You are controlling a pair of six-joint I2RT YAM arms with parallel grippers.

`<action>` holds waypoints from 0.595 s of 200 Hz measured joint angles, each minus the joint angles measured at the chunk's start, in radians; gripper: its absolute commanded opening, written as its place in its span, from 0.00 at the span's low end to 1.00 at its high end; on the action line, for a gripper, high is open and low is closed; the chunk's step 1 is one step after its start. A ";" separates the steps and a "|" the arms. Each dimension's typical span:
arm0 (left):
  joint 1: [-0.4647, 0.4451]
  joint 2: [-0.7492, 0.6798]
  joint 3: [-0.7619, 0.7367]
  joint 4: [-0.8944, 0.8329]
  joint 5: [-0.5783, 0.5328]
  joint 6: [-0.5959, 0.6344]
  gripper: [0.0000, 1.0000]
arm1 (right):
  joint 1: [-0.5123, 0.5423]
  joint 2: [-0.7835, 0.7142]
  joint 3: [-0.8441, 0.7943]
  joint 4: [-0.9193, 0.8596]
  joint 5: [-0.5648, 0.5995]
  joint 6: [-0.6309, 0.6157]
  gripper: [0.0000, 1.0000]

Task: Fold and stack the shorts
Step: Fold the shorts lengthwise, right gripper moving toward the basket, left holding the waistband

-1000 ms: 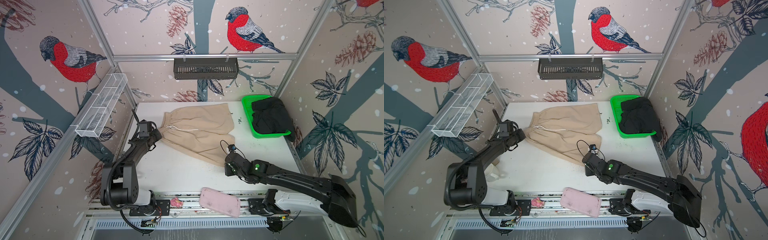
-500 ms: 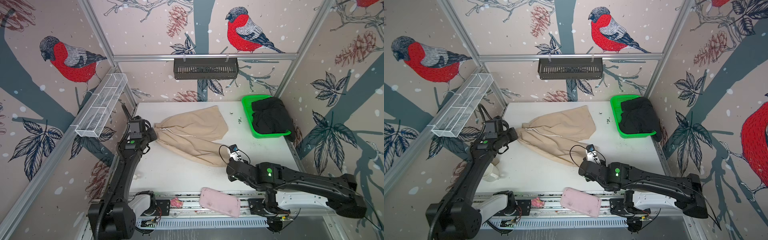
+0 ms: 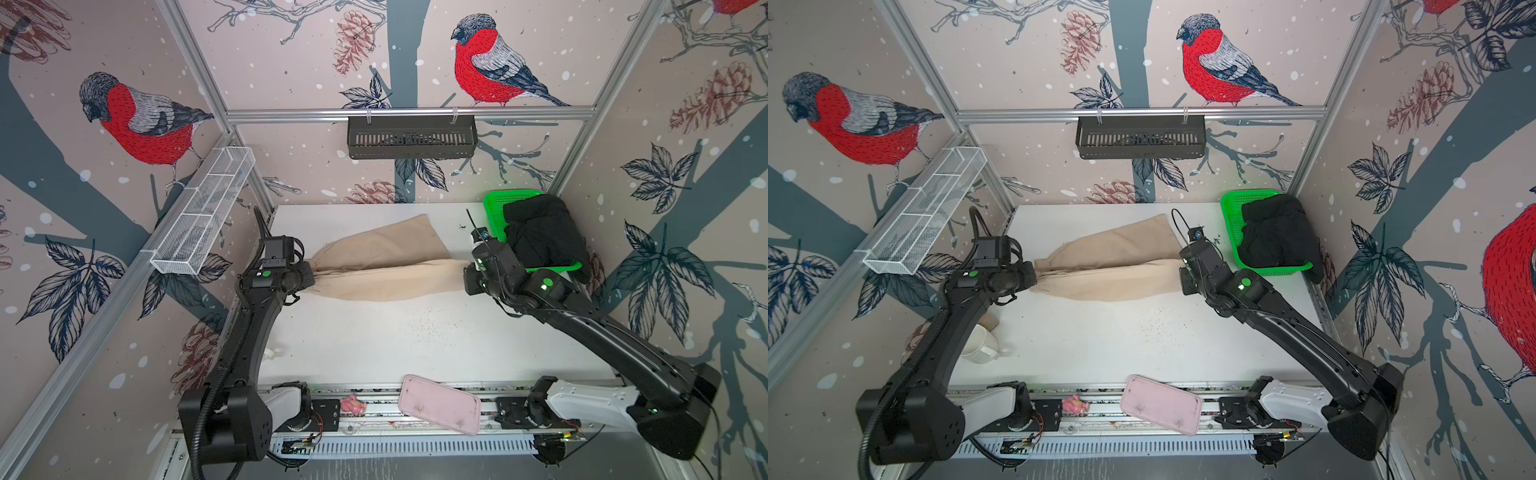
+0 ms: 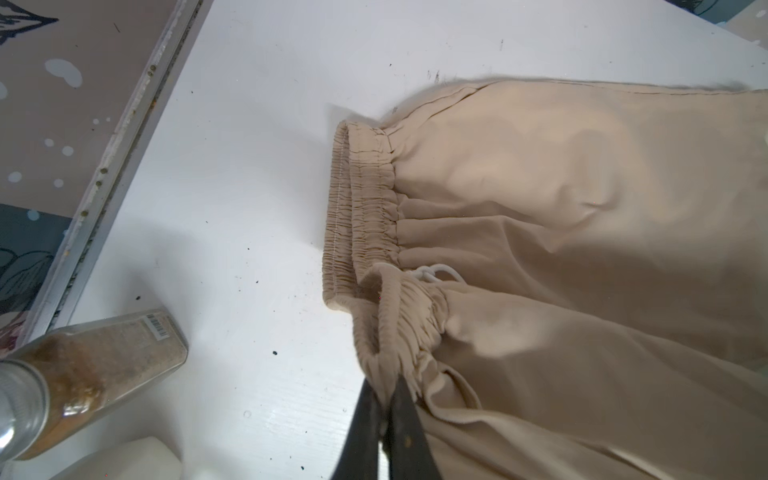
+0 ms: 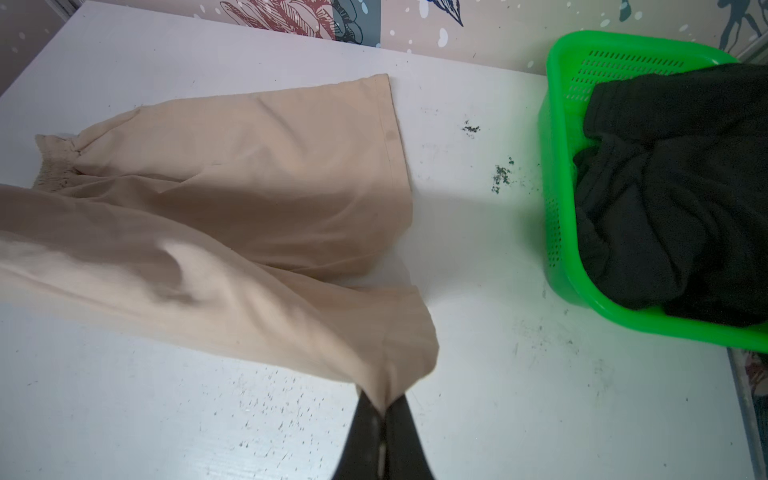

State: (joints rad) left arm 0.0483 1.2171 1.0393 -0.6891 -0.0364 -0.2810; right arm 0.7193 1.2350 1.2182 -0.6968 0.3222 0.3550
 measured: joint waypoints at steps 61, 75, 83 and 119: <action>0.000 0.053 0.055 -0.016 -0.050 0.012 0.00 | -0.087 0.194 0.151 0.006 -0.072 -0.146 0.01; 0.000 0.051 0.064 -0.029 -0.044 0.018 0.00 | -0.087 0.183 0.153 -0.020 -0.082 -0.148 0.01; 0.000 0.039 0.063 -0.034 -0.039 0.017 0.00 | -0.085 0.160 0.145 -0.033 -0.089 -0.147 0.01; 0.000 -0.084 -0.002 -0.055 0.006 0.019 0.00 | -0.052 -0.036 0.051 -0.101 -0.120 -0.114 0.01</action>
State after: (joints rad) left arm 0.0483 1.1336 1.0370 -0.7444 -0.0307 -0.2623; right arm 0.6674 1.1988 1.2694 -0.7982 0.2020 0.2409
